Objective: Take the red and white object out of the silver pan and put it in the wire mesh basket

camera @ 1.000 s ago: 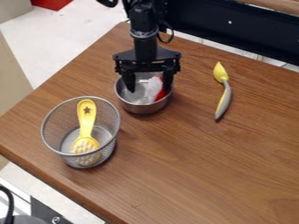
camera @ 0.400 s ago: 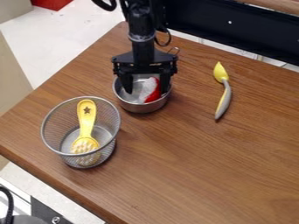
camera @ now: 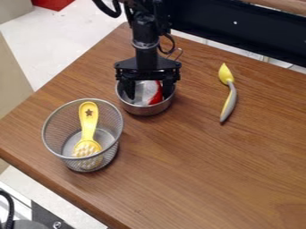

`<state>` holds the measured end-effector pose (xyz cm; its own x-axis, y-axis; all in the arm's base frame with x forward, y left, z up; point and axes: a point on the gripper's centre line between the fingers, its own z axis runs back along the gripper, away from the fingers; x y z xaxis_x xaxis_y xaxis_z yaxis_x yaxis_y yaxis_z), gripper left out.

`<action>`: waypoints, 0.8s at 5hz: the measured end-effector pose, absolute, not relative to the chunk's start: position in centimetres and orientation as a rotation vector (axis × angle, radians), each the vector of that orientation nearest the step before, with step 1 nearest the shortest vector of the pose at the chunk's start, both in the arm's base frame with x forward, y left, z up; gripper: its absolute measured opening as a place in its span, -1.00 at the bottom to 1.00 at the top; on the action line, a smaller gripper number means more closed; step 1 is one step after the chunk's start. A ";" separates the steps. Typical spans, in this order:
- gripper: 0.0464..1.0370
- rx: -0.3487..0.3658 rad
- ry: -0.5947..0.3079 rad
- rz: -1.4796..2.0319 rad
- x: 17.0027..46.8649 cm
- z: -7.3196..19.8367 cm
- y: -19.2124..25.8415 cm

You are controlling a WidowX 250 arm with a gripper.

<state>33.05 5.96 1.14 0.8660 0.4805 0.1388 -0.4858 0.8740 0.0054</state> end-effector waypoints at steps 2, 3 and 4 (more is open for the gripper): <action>0.12 0.019 -0.105 0.519 32.9 1.3 5.6; 0.12 0.046 -0.128 0.534 32.9 1.5 5.6; 0.12 0.043 -0.152 0.534 33.1 3.4 5.3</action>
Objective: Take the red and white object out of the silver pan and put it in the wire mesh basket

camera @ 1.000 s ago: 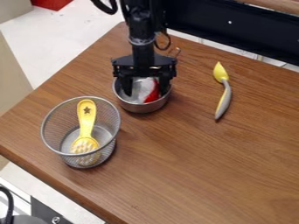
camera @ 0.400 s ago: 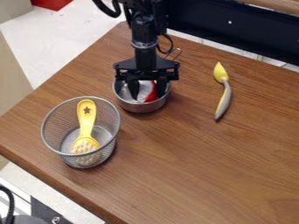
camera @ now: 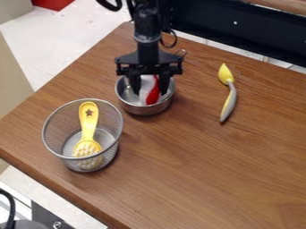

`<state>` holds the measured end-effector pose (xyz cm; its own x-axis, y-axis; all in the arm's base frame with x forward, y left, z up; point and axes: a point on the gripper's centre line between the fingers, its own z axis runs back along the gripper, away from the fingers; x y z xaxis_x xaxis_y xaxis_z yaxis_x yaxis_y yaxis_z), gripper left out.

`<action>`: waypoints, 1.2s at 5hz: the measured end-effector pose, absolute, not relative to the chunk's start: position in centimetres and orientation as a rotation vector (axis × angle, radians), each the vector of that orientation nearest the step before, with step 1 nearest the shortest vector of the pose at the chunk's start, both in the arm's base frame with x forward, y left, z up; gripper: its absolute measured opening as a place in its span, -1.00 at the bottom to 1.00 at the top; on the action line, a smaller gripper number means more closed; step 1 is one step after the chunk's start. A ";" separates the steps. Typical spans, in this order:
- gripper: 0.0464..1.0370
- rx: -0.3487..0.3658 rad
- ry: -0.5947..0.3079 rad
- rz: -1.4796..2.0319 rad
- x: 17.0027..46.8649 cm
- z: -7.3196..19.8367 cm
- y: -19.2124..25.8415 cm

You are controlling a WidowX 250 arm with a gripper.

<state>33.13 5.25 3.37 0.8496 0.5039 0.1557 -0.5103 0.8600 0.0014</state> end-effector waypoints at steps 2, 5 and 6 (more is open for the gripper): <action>0.12 -0.026 -0.166 0.465 32.9 9.7 4.5; 0.12 -0.127 -0.146 0.123 25.0 11.5 8.4; 0.12 -0.119 -0.126 0.070 23.4 10.5 9.7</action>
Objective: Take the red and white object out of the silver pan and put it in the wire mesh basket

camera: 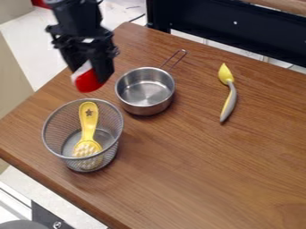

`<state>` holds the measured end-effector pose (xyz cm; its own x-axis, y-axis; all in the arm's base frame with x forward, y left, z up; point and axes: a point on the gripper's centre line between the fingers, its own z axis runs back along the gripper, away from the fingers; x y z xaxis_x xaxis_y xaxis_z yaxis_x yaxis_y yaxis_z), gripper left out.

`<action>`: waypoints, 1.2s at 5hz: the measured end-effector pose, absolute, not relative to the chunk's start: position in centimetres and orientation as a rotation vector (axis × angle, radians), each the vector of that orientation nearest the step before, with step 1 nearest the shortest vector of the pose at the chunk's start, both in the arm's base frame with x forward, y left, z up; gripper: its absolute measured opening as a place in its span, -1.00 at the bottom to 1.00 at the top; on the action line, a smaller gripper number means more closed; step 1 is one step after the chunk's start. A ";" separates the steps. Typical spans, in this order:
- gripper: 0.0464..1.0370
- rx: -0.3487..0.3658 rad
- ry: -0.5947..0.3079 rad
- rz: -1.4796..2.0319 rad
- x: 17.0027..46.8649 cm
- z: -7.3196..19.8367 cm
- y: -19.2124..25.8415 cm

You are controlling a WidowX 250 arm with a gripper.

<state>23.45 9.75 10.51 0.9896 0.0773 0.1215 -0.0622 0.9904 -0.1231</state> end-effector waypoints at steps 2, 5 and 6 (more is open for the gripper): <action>0.12 -0.065 -0.070 -0.062 20.2 7.3 9.4; 0.12 -0.011 -0.072 -0.069 20.7 5.4 8.0; 0.12 -0.012 -0.083 -0.084 21.2 5.2 7.5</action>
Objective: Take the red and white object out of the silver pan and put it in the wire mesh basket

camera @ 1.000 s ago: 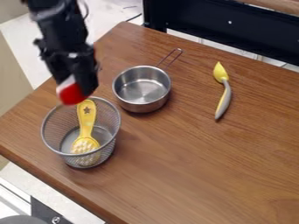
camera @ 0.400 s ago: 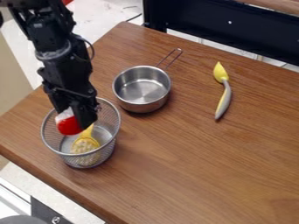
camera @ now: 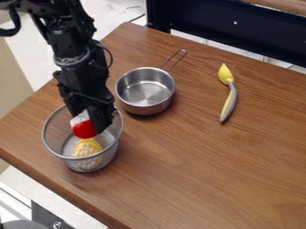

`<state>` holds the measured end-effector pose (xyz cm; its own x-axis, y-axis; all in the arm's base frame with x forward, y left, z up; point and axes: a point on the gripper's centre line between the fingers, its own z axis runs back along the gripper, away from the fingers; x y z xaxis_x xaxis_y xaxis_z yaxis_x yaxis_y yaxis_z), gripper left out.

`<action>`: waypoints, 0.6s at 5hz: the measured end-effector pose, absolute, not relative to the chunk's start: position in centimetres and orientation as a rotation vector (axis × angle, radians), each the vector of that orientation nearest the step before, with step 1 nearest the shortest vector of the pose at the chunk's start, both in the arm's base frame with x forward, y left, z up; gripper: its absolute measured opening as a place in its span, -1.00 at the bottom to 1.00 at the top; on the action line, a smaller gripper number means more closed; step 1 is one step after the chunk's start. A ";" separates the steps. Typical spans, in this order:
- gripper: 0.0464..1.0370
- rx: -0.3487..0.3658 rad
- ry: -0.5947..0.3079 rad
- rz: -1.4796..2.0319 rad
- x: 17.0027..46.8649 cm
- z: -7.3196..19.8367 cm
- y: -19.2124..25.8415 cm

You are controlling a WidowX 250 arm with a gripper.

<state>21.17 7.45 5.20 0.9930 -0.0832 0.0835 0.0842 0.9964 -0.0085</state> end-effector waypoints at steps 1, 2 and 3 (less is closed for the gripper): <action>0.21 -0.048 -0.048 -0.054 21.2 4.9 6.6; 0.78 -0.067 -0.022 -0.019 21.3 5.2 6.5; 0.94 -0.087 -0.005 -0.005 21.3 5.7 6.8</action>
